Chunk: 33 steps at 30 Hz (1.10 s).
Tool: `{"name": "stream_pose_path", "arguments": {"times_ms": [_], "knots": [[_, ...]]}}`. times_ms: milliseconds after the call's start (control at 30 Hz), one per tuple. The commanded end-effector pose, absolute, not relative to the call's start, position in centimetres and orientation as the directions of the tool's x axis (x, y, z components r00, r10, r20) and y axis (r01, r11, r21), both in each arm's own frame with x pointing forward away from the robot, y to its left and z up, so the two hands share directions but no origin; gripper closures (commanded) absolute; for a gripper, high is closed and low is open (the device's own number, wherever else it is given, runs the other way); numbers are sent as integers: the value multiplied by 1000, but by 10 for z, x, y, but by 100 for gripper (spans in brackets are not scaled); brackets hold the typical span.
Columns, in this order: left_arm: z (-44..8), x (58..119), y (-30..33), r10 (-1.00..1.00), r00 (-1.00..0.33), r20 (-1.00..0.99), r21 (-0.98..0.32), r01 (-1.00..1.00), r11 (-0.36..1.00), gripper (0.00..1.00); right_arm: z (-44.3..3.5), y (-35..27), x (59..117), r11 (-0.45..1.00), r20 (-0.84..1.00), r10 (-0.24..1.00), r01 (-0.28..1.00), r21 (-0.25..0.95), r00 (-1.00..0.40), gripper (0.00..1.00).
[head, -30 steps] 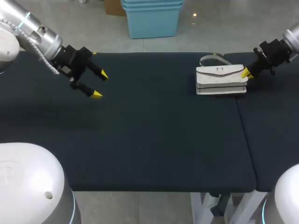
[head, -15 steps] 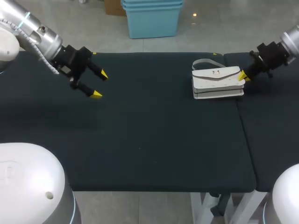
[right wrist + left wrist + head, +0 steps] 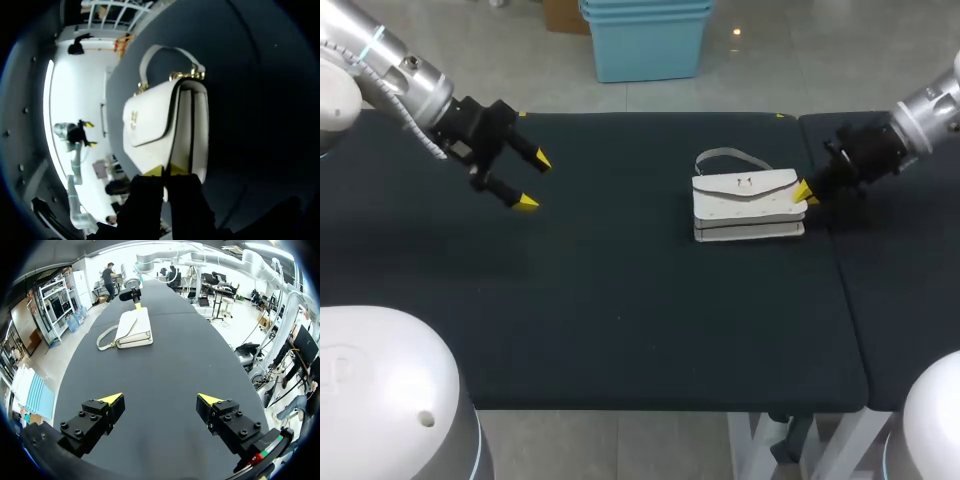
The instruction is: Pick up the bag, open it, inspect its contents, close it, and place it on the opposite side
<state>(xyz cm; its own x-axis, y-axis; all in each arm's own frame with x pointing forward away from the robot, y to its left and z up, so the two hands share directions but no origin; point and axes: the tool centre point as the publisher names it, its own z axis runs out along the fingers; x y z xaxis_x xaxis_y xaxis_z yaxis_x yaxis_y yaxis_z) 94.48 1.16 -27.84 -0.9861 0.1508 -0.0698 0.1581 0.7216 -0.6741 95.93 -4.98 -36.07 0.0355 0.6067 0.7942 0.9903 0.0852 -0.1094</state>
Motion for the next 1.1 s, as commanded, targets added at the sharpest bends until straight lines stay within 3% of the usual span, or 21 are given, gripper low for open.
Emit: {"name": "stream_pose_path", "arguments": {"times_ms": [33,567,1100], "knots": [[-280,945,11,151,-986,-72,-676,159,719,0,-367,-17,939,-131,779,626,990,45,47,100],[-280,945,11,151,-986,-72,-676,159,719,0,-369,74,917,-149,792,611,983,109,5,100],[-280,945,11,151,-986,-72,-676,159,719,0,-374,110,938,-100,818,575,993,69,1,100]]}}
